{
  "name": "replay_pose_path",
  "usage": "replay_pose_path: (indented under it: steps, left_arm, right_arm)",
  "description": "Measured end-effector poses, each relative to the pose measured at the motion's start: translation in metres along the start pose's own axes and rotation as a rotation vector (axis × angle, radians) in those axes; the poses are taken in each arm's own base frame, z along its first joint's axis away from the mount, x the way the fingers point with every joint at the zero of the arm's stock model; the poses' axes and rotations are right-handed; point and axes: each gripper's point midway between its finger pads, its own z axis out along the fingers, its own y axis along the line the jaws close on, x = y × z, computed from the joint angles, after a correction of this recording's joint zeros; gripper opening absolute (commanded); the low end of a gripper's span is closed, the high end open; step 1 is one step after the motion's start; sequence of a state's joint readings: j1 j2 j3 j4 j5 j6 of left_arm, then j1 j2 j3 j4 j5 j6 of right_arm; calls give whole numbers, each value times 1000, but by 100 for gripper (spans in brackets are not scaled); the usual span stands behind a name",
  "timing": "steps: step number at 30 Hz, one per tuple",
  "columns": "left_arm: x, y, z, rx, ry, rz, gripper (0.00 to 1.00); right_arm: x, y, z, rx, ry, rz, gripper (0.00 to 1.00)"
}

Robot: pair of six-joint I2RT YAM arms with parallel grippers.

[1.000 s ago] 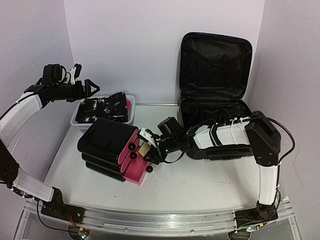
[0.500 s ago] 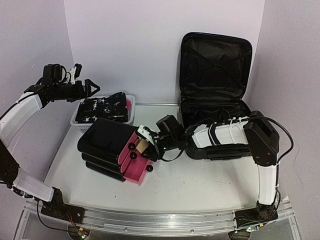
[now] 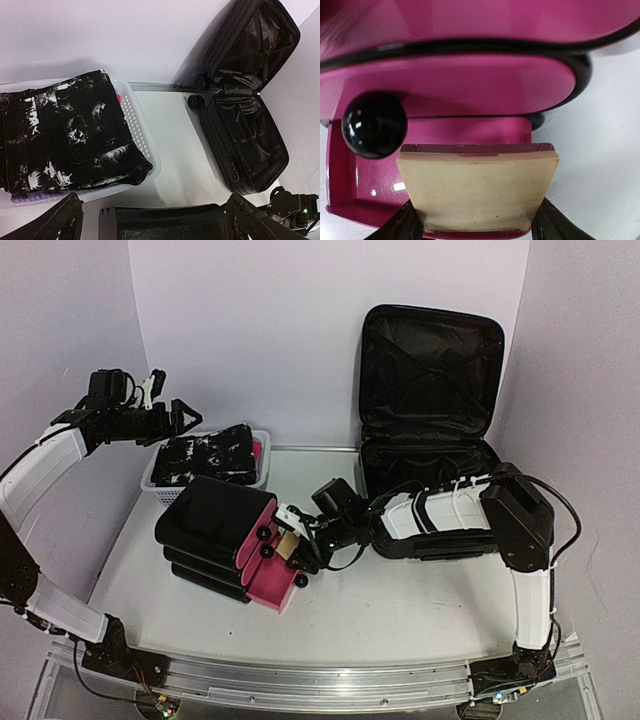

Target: Open, take out, and arrange the luggage

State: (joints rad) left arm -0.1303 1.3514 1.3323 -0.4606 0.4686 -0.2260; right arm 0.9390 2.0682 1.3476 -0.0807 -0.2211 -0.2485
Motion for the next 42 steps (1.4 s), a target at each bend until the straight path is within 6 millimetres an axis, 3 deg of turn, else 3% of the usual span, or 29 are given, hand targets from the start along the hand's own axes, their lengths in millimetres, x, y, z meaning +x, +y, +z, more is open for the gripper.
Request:
replay_pose_path:
  steps: [6,10,17,21,25,27,31,38,42]
  left_arm:
    - [1,0,1,2,4,-11,99]
    - [1,0,1,2,4,-11,99]
    - [1,0,1,2,4,-11,99]
    - [1,1,2,2,4,-11,99]
    - [5,5,8,-3,22,-24,99]
    - [11,10,15,-5,44,-40,99]
    - [26,18,33,6,105,-98,99]
    - [63,27,69,78,250,-257,97]
    - [83,30,85,111,322,-358,96]
  right_arm:
    - [18,10,1,-45,56,2,82]
    - [25,15,0,-71,81,14,95]
    - [25,15,-4,-61,93,77,97]
    - [10,8,-23,-12,73,148,97]
    - [-16,-2,-56,62,12,212,97]
    - [-15,-4,-72,96,3,241,96]
    - [4,0,-88,120,50,292,91]
    - [70,20,-83,82,226,388,82]
    - [80,27,-80,70,259,416,82]
